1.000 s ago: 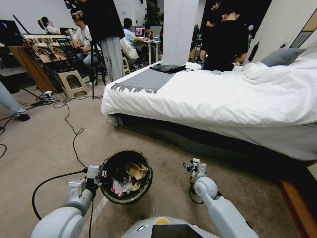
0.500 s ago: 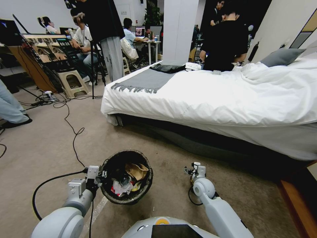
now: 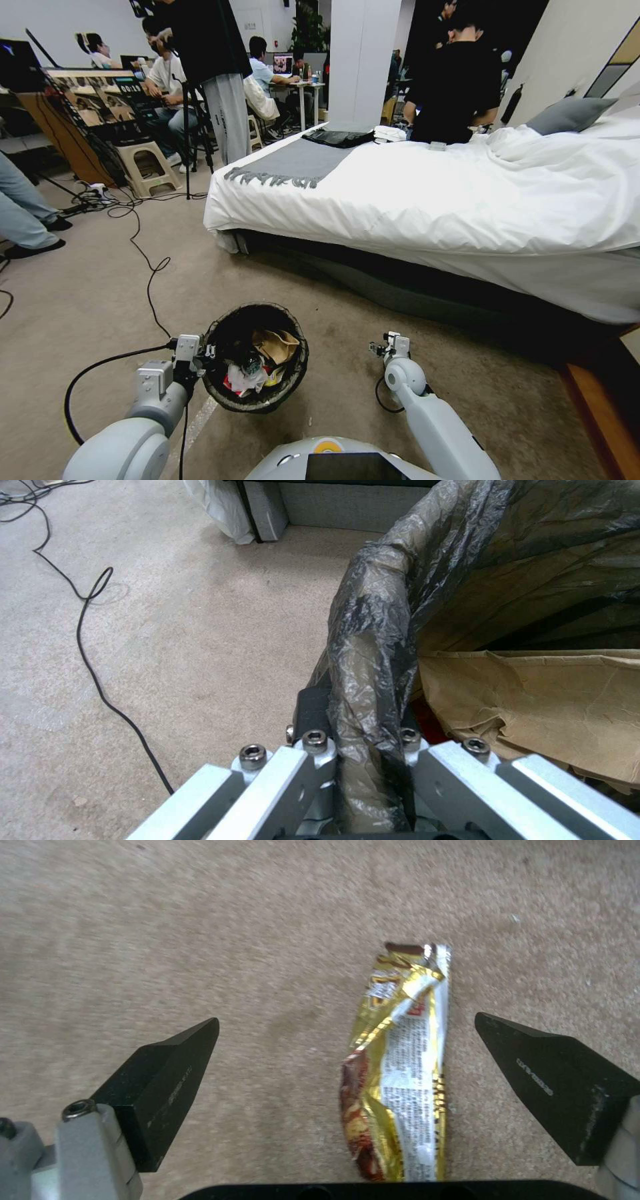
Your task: Pick up the trash bin, then pick up the garbage from the floor and place it into the trash bin.
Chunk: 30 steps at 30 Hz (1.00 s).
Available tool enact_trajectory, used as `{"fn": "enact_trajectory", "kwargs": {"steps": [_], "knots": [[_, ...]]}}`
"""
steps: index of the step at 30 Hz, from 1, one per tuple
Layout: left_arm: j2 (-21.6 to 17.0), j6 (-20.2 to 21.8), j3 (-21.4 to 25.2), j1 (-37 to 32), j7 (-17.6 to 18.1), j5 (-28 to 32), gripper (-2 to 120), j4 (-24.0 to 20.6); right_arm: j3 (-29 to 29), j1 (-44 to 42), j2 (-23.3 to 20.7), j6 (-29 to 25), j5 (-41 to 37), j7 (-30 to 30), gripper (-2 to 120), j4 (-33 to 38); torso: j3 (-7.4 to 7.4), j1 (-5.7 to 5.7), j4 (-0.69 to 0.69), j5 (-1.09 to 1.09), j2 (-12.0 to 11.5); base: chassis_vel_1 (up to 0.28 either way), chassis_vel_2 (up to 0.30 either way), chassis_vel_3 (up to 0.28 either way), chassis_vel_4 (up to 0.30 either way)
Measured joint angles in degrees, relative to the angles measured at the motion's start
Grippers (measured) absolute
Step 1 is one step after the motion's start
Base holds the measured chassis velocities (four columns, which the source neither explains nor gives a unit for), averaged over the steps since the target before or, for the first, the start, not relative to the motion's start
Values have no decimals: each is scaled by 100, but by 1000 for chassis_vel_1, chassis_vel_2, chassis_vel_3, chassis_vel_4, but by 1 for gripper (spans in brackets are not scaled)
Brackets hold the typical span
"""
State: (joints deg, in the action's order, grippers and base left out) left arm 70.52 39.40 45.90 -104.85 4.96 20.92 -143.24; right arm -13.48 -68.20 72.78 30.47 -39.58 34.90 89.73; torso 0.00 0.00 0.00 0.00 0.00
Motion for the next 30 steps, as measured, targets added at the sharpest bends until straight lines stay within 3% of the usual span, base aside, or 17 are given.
{"fn": "enact_trajectory", "kwargs": {"steps": [30], "knots": [[-10,12,-14,-4,-8,14,1,0,-4,359,116,-280,150,-141,100,-970,0,0,0,0,0,0,0,0,0]]}}
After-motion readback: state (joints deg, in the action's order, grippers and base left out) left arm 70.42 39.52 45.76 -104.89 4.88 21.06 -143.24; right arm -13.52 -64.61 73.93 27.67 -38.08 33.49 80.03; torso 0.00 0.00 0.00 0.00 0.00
